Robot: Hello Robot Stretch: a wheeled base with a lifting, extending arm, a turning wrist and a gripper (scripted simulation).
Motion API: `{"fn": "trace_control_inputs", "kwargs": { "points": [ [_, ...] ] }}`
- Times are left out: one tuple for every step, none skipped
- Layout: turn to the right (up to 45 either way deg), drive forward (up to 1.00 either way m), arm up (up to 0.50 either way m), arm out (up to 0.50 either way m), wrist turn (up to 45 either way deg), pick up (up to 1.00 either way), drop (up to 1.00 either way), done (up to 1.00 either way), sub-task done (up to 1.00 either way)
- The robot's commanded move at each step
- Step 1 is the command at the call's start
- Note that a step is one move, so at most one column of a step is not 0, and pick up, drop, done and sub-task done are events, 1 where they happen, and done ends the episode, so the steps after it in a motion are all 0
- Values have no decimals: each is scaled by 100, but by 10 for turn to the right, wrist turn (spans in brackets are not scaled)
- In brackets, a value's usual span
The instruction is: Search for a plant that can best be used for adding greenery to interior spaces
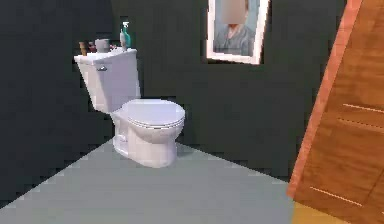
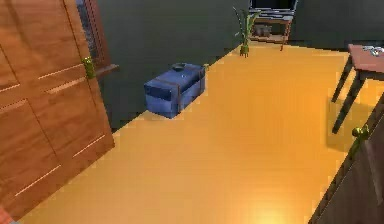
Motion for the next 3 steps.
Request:
{"fn": "trace_control_inputs", "kwargs": {
  "points": [
    [300, 0, 0, 0, 0, 0, 0, 0, 0],
    [0, 30, 0, 0, 0, 0, 0, 0, 0],
    [450, 0, 0, 0, 0, 0, 0, 0, 0]
  ]
}}
